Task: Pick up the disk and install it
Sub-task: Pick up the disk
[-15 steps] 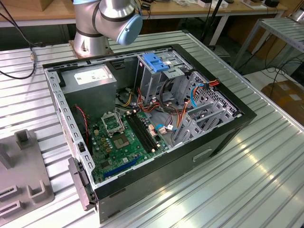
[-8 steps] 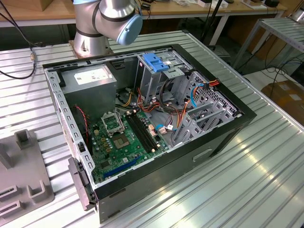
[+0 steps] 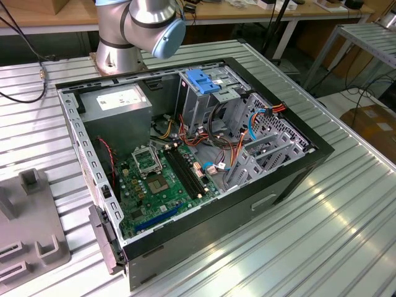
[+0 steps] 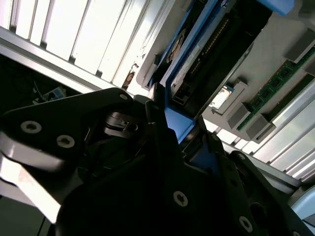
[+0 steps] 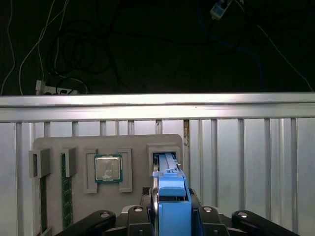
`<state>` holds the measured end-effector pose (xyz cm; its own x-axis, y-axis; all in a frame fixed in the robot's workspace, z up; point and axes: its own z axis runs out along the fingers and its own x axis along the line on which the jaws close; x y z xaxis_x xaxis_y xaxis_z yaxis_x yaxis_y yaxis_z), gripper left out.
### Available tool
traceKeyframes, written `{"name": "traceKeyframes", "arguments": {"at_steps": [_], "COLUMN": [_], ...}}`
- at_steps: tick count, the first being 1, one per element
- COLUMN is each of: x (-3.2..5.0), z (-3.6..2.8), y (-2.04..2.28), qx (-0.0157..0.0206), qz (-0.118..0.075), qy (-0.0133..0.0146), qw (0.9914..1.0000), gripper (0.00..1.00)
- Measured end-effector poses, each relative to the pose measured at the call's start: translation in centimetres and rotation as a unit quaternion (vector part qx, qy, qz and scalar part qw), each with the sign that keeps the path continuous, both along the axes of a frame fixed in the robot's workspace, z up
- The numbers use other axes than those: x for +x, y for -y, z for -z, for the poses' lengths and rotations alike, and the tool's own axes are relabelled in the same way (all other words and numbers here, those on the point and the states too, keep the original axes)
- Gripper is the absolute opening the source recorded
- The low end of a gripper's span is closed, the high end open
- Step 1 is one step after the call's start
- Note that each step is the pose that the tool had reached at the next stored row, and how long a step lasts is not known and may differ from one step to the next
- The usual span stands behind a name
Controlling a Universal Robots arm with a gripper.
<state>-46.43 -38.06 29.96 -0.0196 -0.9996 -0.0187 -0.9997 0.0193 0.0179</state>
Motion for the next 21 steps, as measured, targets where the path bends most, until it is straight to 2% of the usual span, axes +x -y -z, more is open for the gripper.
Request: {"name": "traceKeyframes", "arguments": {"at_steps": [2,4,9,17,21], "x": [0.0,-0.01,0.0,-0.01,-0.01], "z": [-0.26,-0.91,-1.86,-3.06,-3.37], "y": [0.0,0.0,0.0,0.0,0.0], "qx": [0.0001,0.0,0.0,0.0001,0.0001], "qz": [0.0,0.0,0.0,0.0,0.0], "qy": [0.0002,-0.0001,-0.0001,-0.0001,-0.0001], "qw": [1.0,1.0,1.0,1.0,1.0], "gripper": [0.37,0.37,0.37,0.37,0.37]}}
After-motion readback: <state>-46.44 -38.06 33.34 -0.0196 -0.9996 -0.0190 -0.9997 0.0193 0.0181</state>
